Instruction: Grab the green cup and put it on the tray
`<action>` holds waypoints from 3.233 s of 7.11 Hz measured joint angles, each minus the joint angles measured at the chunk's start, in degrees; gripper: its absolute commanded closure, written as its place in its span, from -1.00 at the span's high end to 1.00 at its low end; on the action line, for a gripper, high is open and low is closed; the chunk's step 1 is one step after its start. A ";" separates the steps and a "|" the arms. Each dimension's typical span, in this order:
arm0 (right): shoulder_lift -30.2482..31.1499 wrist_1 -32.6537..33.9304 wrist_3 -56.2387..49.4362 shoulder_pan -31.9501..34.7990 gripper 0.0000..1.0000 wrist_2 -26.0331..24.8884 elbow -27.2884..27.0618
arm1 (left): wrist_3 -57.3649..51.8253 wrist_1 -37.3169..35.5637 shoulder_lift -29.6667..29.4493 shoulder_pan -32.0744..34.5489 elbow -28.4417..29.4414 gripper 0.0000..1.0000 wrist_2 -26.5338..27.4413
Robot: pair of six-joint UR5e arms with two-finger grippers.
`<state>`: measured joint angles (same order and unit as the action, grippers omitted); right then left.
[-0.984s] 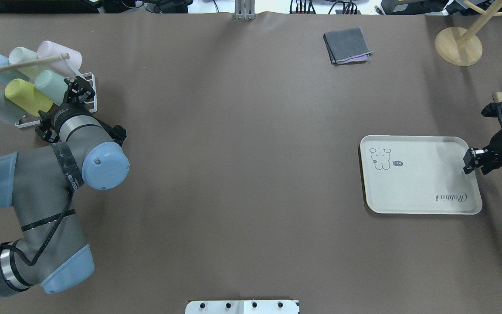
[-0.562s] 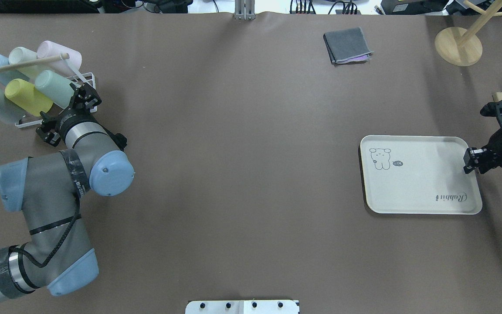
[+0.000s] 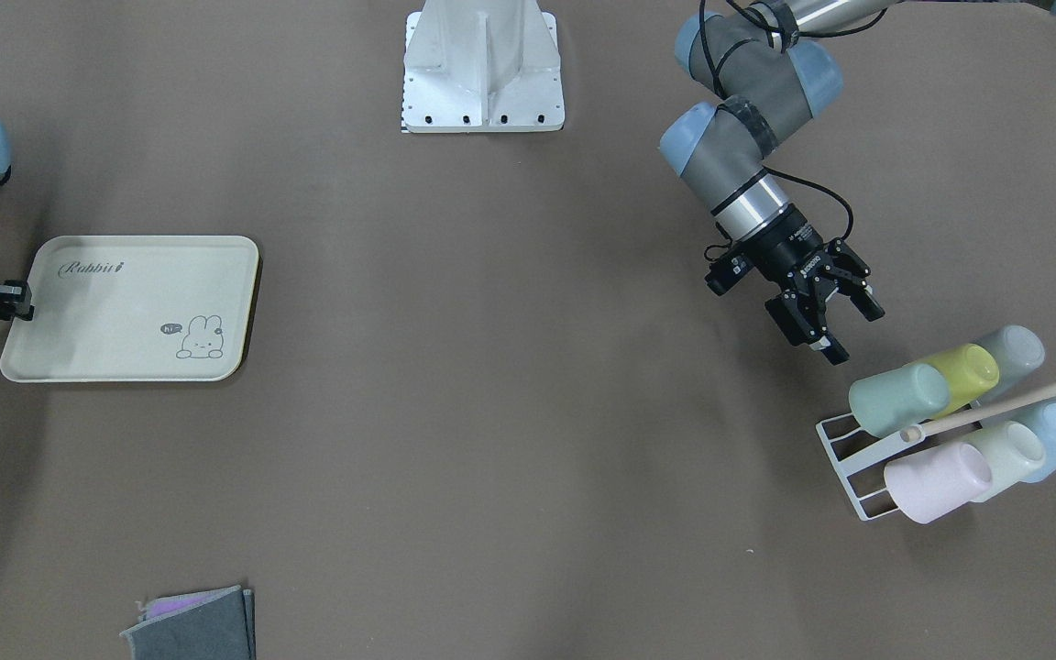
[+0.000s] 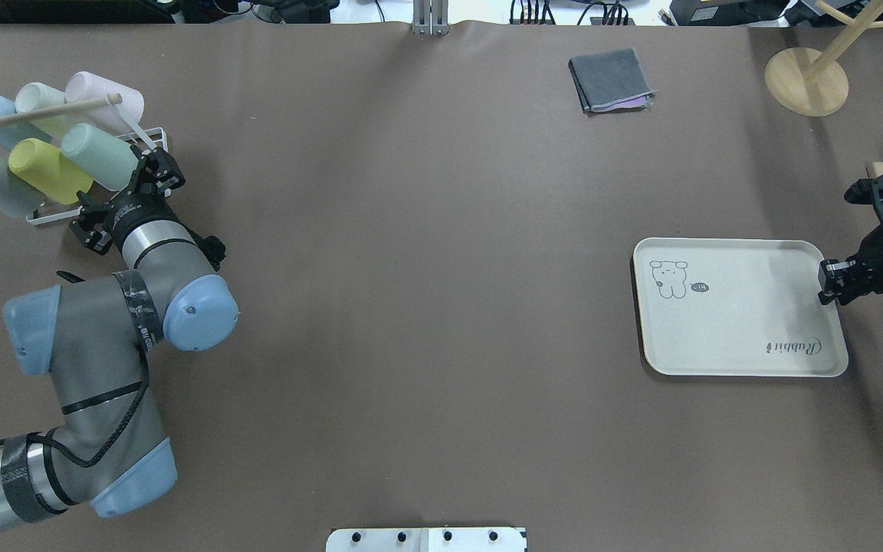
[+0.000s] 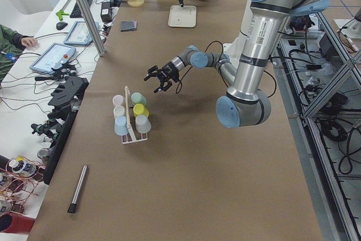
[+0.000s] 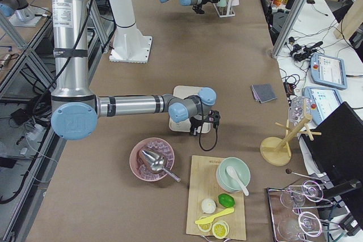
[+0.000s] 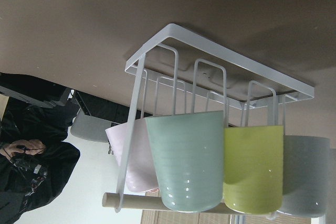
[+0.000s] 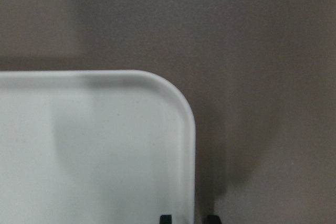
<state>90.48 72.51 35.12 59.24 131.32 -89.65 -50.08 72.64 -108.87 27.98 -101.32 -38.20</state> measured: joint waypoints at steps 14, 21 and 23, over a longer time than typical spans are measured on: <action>-0.30 -7.33 0.27 0.00 -1.00 3.60 0.73 | -13.08 29.31 1.91 3.21 13.95 0.97 3.92; -18.61 1.23 10.05 -0.61 -1.00 10.10 -0.82 | -13.21 33.02 1.90 4.68 17.74 0.96 3.92; -23.60 1.20 14.25 -5.41 -1.00 9.50 -0.29 | -13.21 33.11 1.89 4.68 18.25 0.89 3.92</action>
<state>66.88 73.71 49.36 53.83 140.81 -89.94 -63.28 105.75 -106.98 32.65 -83.07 -34.28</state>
